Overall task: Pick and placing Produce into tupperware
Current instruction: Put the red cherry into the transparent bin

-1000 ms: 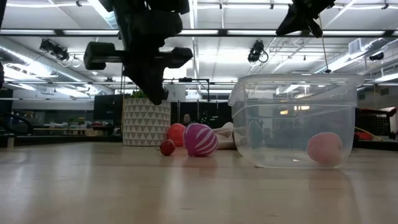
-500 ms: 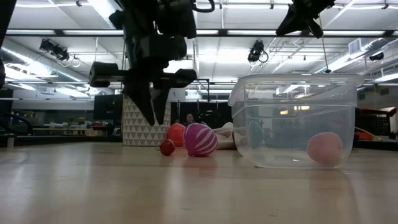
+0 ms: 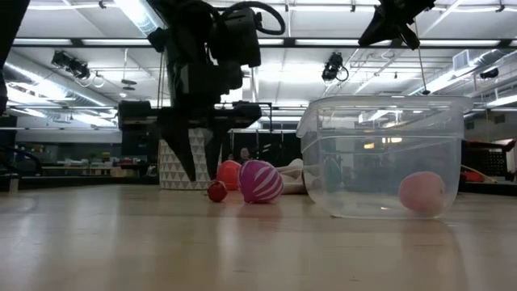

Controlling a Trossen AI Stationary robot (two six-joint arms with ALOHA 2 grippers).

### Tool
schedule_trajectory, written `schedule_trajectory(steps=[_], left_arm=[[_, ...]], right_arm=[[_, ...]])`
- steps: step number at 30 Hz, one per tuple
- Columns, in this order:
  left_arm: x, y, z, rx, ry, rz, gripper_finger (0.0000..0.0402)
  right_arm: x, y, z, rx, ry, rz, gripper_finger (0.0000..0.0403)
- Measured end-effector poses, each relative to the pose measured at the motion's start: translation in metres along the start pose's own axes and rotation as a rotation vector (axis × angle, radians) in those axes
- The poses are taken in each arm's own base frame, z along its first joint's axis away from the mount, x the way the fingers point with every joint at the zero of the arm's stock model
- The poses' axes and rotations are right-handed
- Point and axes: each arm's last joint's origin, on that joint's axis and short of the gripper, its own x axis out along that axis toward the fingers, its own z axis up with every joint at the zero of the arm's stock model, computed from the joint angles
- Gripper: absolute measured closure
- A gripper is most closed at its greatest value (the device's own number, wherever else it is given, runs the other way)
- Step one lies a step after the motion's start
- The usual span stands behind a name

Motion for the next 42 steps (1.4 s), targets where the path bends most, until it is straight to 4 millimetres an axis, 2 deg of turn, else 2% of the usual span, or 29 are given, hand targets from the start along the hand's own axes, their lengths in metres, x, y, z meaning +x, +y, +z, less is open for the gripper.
schedule_trajectory(steps=[10, 25, 33, 42], left_arm=[[0.009, 0.008, 0.003, 0.022, -0.006, 0.073, 0.0272], [0.025, 0.006, -0.001, 0.033, 0.026, 0.018, 0.0284], [0.026, 0.005, -0.001, 0.031, 0.028, 0.015, 0.0318], [0.026, 0.005, -0.001, 0.032, 0.026, 0.018, 0.0392]], right_arm=[[0.0, 0.0, 0.0, 0.0, 0.004, 0.009, 0.0365], [0.0, 0.0, 0.0, 0.0, 0.006, 0.014, 0.0365], [0.0, 0.0, 0.0, 0.0, 0.006, 0.014, 0.0365], [0.0, 0.0, 0.0, 0.0, 0.006, 0.013, 0.0365]])
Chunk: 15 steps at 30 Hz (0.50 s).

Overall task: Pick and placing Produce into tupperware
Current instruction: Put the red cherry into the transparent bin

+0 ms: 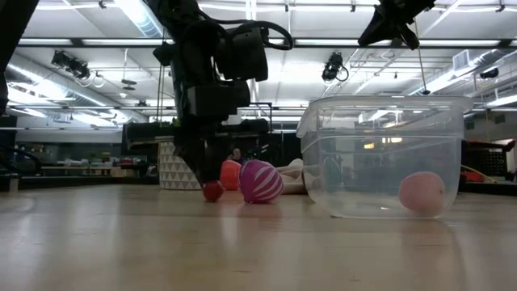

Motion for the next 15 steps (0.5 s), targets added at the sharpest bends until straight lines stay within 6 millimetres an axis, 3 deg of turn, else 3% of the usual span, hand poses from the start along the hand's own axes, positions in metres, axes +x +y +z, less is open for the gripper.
schedule_trajectory(steps=[8, 15], left_arm=[[-0.003, 0.0, -0.002, -0.026, 0.083, 0.043, 0.0397], [-0.04, -0.002, -0.003, -0.092, 0.11, 0.113, 0.0398]], right_arm=[[0.0, 0.0, 0.0, 0.0, 0.0, 0.0, 0.0365], [0.0, 0.0, 0.0, 0.0, 0.0, 0.0, 0.0365]])
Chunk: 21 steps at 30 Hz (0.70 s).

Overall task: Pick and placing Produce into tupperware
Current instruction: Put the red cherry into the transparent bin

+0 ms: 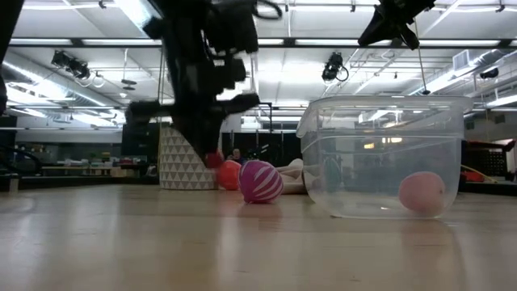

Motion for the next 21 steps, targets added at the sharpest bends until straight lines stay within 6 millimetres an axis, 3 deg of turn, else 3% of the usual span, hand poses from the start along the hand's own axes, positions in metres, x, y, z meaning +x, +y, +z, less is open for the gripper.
schedule_trajectory(steps=[6, 10, 15, 21], left_arm=[[-0.039, -0.001, 0.001, -0.131, -0.062, 0.075, 0.0399], [-0.063, 0.006, 0.013, -0.237, -0.134, 0.145, 0.04], [-0.09, 0.029, 0.033, -0.388, -0.266, 0.249, 0.04], [-0.117, 0.063, 0.044, -0.737, -0.422, 0.27, 0.0401]], right_arm=[[0.0, 0.0, 0.0, 0.0, 0.0, 0.0, 0.0365], [0.0, 0.0, 0.0, -0.001, 0.0, 0.0, 0.0365], [0.0, 0.0, 0.0, -0.003, 0.0, 0.0, 0.0365], [0.0, 0.0, 0.0, -0.001, 0.003, 0.0, 0.0365]])
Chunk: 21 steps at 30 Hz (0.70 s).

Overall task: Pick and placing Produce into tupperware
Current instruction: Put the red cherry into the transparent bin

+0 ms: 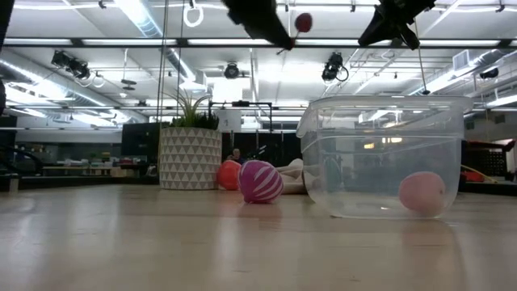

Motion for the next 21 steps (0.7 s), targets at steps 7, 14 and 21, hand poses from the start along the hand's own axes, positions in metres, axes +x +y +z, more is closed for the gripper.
schedule_trajectory(steps=[7, 14, 21], left_arm=[[0.006, 0.005, 0.034, -0.055, 0.004, -0.04, 0.0401], [0.032, -0.01, 0.045, -0.033, 0.13, -0.123, 0.0401], [0.057, -0.022, 0.04, -0.042, 0.168, -0.142, 0.04]], right_arm=[[0.0, 0.002, -0.003, -0.007, 0.021, 0.007, 0.0365], [0.0, 0.004, -0.004, -0.012, 0.028, 0.015, 0.0365], [0.0, 0.004, -0.004, -0.014, 0.031, 0.017, 0.0365]])
